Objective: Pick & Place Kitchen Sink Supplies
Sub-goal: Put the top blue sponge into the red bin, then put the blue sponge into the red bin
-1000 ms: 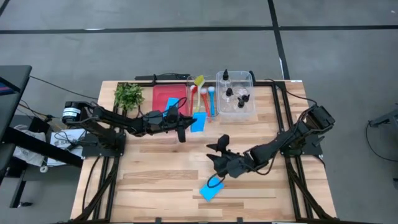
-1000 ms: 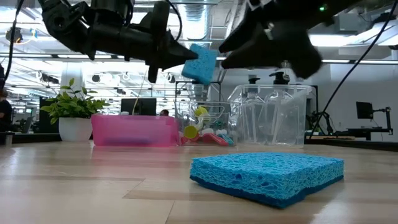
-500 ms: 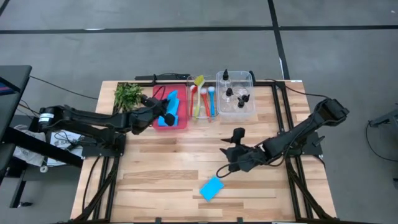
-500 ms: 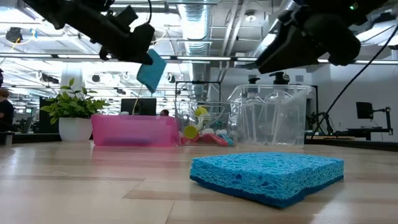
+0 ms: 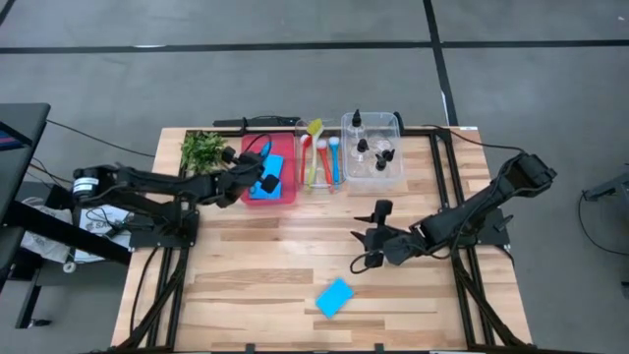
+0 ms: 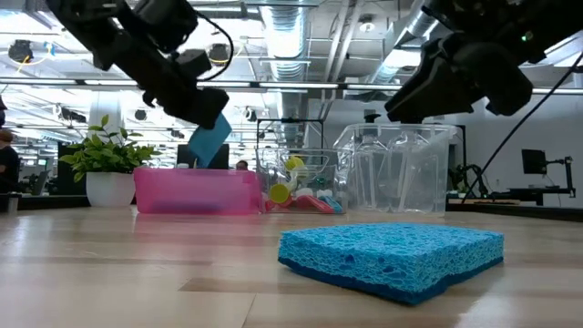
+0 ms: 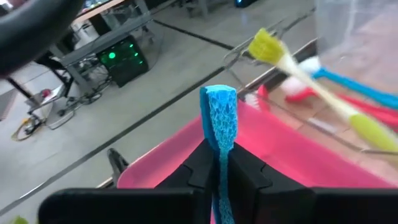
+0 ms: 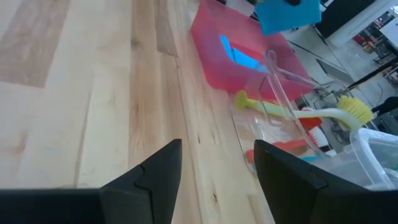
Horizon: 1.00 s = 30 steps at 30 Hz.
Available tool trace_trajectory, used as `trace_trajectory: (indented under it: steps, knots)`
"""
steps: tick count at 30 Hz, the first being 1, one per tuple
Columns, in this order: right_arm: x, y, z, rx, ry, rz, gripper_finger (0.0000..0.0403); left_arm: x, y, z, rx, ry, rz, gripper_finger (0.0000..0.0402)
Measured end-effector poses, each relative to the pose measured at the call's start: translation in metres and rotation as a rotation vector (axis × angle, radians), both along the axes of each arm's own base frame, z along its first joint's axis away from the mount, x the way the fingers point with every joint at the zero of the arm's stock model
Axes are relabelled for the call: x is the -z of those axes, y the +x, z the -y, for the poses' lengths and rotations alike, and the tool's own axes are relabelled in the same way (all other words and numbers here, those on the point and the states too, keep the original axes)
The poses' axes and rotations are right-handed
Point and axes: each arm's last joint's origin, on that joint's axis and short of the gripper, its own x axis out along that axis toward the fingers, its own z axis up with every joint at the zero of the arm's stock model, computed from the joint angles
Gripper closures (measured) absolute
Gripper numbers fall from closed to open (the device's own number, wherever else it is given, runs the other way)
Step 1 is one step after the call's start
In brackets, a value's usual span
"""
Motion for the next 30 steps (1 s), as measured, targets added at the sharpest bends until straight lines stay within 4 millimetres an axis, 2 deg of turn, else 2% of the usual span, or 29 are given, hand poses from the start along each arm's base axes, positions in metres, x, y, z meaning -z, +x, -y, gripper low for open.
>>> trace_trajectory:
  steps: [4,9,15,21,26,30]
  knots:
    - [0.001,0.000,-0.002,-0.009,-0.001,-0.002,0.0211,0.009,0.003,-0.003,-0.009,-0.006,-0.042,0.0355]
    - [0.001,0.000,-0.003,-0.002,0.021,0.009,0.0208,0.015,0.005,-0.003,-0.022,0.000,-0.069,0.0311]
    - [0.001,0.000,-0.004,-0.008,0.090,0.024,0.0202,0.009,0.002,-0.004,-0.106,0.055,-0.054,0.0263]
    - [0.001,0.002,-0.009,-0.143,0.236,0.007,0.0200,0.002,-0.001,-0.001,-0.099,0.062,-0.028,0.0247]
    - [0.004,0.005,-0.019,-0.352,0.414,-0.047,0.0207,-0.013,-0.003,0.017,-0.007,0.058,0.051,0.0249]
    - [0.014,0.011,-0.026,-0.433,0.479,-0.092,0.0218,-0.028,-0.005,0.036,0.230,-0.025,0.156,0.0252]
